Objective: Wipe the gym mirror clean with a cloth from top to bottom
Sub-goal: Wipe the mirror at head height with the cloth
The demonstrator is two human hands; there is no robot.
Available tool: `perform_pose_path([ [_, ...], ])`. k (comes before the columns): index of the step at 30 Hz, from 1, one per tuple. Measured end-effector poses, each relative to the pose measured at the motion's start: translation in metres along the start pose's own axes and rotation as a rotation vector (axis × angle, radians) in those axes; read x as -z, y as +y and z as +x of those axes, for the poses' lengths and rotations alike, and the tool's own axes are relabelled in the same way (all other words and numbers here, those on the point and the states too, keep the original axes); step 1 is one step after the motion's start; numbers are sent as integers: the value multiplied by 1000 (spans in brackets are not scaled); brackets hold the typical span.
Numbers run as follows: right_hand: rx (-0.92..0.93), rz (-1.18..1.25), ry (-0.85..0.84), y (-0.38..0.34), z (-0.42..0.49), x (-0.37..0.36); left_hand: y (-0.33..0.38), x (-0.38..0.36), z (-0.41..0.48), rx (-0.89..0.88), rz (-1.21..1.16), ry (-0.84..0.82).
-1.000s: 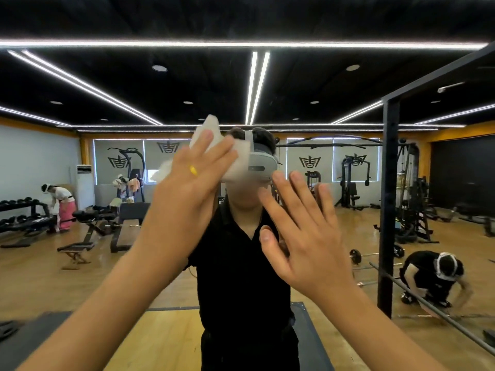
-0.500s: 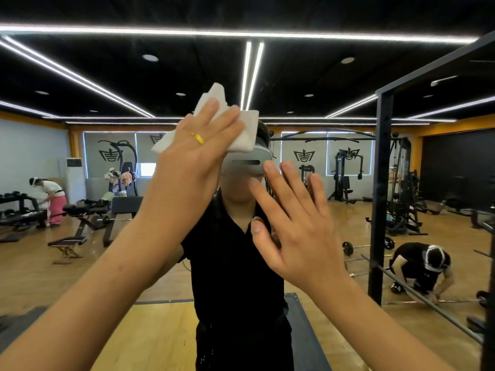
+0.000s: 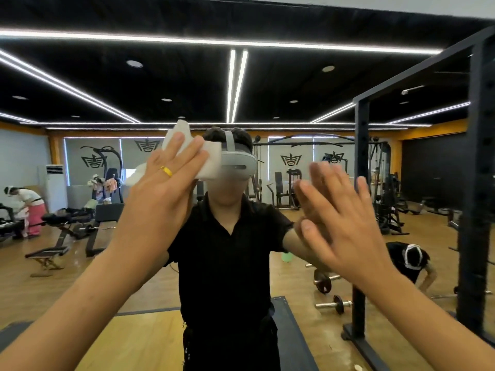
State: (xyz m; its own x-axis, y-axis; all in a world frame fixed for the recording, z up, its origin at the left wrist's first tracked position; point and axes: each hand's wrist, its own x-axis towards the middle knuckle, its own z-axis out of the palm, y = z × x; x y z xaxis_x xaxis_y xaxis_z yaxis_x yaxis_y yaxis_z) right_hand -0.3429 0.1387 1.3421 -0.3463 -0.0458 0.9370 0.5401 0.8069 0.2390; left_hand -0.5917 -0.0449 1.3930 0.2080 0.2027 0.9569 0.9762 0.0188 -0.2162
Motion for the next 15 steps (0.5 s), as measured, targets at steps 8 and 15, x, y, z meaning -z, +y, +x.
perform_pose_path([
  [8, 11, -52, 50, 10, -8, -17, 19, -20, 66, -108, 51, -24],
  [15, 23, -28, 93, 10, -10, -21, 24, -22, 31, -56, 31, -13],
])
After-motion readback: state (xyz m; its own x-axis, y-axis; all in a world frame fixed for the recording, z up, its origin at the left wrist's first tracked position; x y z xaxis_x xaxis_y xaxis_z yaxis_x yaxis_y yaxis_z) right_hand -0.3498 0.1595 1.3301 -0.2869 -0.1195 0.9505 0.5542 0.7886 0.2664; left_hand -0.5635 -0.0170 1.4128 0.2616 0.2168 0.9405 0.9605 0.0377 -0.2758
